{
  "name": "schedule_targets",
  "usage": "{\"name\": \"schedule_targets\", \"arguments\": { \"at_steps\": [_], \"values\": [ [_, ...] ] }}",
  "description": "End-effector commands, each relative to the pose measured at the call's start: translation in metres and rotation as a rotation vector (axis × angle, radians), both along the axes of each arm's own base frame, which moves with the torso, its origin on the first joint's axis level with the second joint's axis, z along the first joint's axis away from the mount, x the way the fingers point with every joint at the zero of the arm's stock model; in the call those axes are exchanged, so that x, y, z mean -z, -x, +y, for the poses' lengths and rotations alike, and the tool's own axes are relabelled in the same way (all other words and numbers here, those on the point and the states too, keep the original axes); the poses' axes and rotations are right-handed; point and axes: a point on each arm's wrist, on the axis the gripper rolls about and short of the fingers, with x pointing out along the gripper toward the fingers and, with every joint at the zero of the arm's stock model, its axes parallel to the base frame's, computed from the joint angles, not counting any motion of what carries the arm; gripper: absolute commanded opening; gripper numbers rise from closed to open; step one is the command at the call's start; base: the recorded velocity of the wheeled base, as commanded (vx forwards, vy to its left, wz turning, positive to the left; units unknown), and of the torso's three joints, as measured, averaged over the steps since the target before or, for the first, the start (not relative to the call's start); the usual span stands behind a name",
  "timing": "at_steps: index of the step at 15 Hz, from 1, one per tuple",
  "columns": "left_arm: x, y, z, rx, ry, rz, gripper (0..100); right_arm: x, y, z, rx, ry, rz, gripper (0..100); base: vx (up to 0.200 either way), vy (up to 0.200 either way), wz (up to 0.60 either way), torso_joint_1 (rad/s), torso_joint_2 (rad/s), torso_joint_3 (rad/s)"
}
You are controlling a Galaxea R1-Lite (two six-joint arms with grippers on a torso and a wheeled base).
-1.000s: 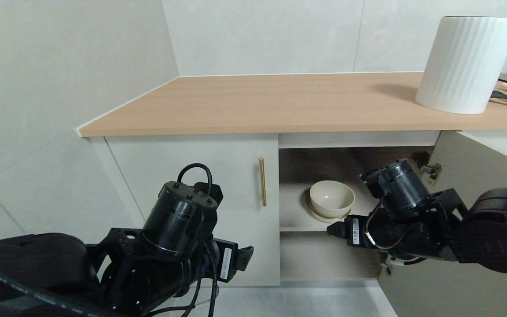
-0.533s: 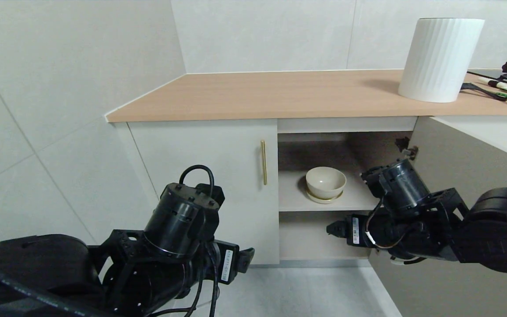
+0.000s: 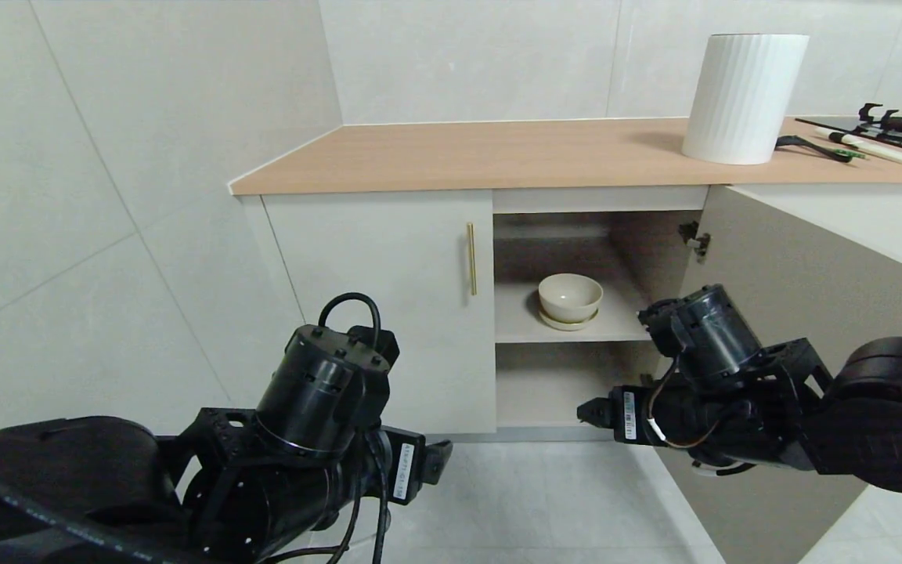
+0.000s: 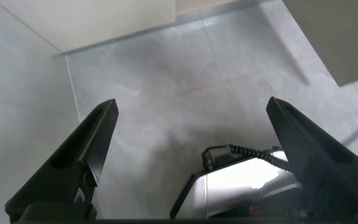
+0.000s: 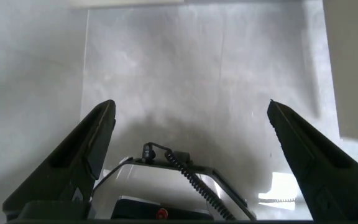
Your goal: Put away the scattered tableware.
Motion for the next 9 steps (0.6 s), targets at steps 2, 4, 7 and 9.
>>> {"name": "schedule_targets", "arguments": {
  "at_steps": [2, 4, 7, 9],
  "values": [
    [0.003, -0.001, 0.0, -0.002, -0.007, 0.007, 100, -0.021, 0.027, -0.002, -0.05, 0.004, 0.008, 100, 0.0, 0.0, 0.0, 0.0, 0.0, 0.0],
    [0.003, -0.002, 0.0, -0.003, -0.009, 0.009, 100, -0.033, 0.039, -0.013, -0.048, 0.007, 0.011, 100, 0.0, 0.0, 0.0, 0.0, 0.0, 0.0],
    [0.004, -0.002, -0.001, -0.004, -0.012, 0.01, 100, -0.028, 0.052, -0.035, -0.014, 0.043, 0.058, 100, 0.0, 0.0, 0.0, 0.0, 0.0, 0.0],
    [0.005, -0.002, -0.001, -0.005, -0.015, 0.012, 100, -0.019, 0.066, -0.051, 0.008, 0.059, 0.086, 100, 0.0, 0.0, 0.0, 0.0, 0.0, 0.0]
  ]
}}
